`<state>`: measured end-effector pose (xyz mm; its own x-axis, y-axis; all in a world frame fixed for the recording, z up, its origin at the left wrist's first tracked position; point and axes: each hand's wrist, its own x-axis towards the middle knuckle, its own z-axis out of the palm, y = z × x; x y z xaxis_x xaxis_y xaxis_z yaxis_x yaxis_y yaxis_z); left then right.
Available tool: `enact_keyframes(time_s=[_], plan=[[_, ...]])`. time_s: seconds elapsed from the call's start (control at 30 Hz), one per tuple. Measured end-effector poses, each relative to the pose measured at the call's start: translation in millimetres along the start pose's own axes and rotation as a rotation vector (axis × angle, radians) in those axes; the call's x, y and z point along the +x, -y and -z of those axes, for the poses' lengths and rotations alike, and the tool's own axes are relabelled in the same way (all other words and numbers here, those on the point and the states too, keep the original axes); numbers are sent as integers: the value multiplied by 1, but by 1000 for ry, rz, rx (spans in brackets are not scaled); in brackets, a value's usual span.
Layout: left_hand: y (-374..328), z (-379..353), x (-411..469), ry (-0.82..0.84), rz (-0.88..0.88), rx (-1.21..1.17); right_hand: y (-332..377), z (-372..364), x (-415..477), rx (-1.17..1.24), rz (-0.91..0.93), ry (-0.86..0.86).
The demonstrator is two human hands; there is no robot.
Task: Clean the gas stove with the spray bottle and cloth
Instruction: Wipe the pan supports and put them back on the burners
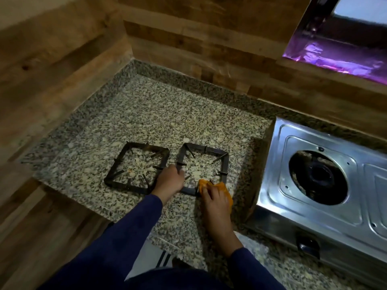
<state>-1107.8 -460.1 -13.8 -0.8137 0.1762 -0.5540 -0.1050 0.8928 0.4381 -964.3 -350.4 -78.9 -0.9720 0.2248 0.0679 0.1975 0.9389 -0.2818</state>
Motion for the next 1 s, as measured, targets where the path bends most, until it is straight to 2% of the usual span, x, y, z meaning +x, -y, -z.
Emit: enact_keyframes(time_s=[0.1,0.2,0.27,0.33,0.43,0.5,0.63,0.73,0.83,0.9,0.93,1.0], plan=[[-5,5,1,24,-10,40,-2,8,4,278,-61,-116],[-5,4,7,-30,-73,111,3,28,11,664,-308,-279],[-7,0,8,-73,-115,125,13,41,16,745,-357,-372],[-11,-6,5,-100,-129,28,28,50,22,733,-266,-364],[-15,-15,-1,-91,-122,-205,46,44,21,600,-138,-181],[-10,-23,-1,-73,-102,-337,46,36,13,567,-117,-84],[-6,-32,-11,-155,-42,-441,29,42,1,588,-136,5],[-10,-26,-15,-153,-54,-576,19,61,-5,596,-184,-64],[-10,-15,-9,-170,-61,-674,10,90,-5,644,-290,-288],[0,-4,-7,-173,-82,-747,6,112,2,664,-279,-411],[3,1,-8,-178,-87,-774,3,117,9,646,-252,-433],[15,10,-5,-208,-96,-799,-1,125,25,567,-154,-370]])
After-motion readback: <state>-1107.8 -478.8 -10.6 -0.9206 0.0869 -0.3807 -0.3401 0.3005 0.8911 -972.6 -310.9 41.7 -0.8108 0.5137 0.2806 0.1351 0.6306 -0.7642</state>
